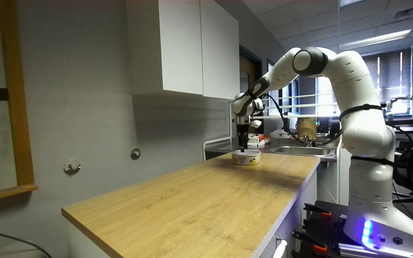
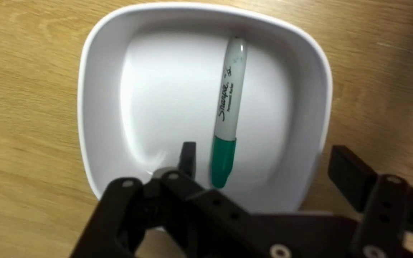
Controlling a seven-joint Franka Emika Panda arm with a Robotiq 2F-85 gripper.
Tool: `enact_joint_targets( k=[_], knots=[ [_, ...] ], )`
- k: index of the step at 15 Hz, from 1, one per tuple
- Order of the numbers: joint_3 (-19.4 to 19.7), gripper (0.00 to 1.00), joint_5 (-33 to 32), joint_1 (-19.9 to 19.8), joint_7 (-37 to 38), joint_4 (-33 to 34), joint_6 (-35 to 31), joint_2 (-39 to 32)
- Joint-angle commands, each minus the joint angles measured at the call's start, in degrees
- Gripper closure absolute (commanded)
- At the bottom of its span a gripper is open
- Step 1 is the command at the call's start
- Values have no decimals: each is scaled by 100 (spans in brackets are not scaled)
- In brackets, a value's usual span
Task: Put the marker in the bowl
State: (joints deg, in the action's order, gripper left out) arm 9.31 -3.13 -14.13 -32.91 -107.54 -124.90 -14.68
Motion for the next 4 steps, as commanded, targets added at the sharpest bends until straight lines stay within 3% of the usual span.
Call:
enact_joint_targets(
  k=[1, 4],
  knots=[
    [-72, 0, 2, 25, 2, -536, -32, 806],
    [-60, 0, -127, 181, 188, -809, -47, 1400]
  ],
)
